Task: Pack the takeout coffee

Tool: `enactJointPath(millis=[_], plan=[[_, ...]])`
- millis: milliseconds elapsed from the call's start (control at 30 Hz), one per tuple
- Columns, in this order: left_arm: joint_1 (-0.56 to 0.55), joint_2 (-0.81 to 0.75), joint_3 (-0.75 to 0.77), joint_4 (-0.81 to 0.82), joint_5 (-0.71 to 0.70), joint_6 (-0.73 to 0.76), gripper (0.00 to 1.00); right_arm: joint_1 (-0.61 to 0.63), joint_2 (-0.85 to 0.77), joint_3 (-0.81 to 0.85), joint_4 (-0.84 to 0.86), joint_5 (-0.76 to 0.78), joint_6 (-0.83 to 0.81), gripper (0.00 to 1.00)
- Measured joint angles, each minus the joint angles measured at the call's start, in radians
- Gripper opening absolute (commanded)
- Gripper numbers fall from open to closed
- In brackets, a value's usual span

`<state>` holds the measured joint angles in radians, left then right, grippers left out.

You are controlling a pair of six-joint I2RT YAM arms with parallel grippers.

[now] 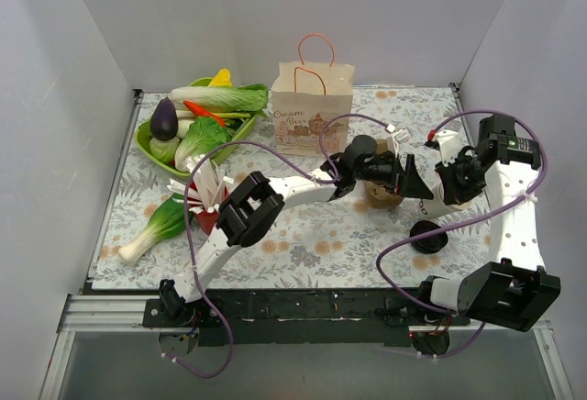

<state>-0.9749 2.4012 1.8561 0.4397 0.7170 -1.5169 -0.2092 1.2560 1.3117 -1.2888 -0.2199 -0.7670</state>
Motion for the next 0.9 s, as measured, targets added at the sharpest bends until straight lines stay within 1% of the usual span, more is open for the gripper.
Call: enactJointPath(millis=[333, 733, 900], plan=[[-0.006, 0.023, 0.005, 0.063, -0.066, -0.059, 0.98, 0.005, -0.047, -0.018, -0.005, -0.001, -0.016, 0.01], [-0.025, 0.032, 0.013, 0.058, -0.134, -0.069, 0.98, 0.027, -0.065, -0.031, -0.003, -0.004, -0.018, 0.01], [-0.029, 0.032, 0.026, 0.023, -0.167, -0.068, 0.98, 0.029, -0.067, -0.035, 0.003, 0.003, -0.018, 0.01]])
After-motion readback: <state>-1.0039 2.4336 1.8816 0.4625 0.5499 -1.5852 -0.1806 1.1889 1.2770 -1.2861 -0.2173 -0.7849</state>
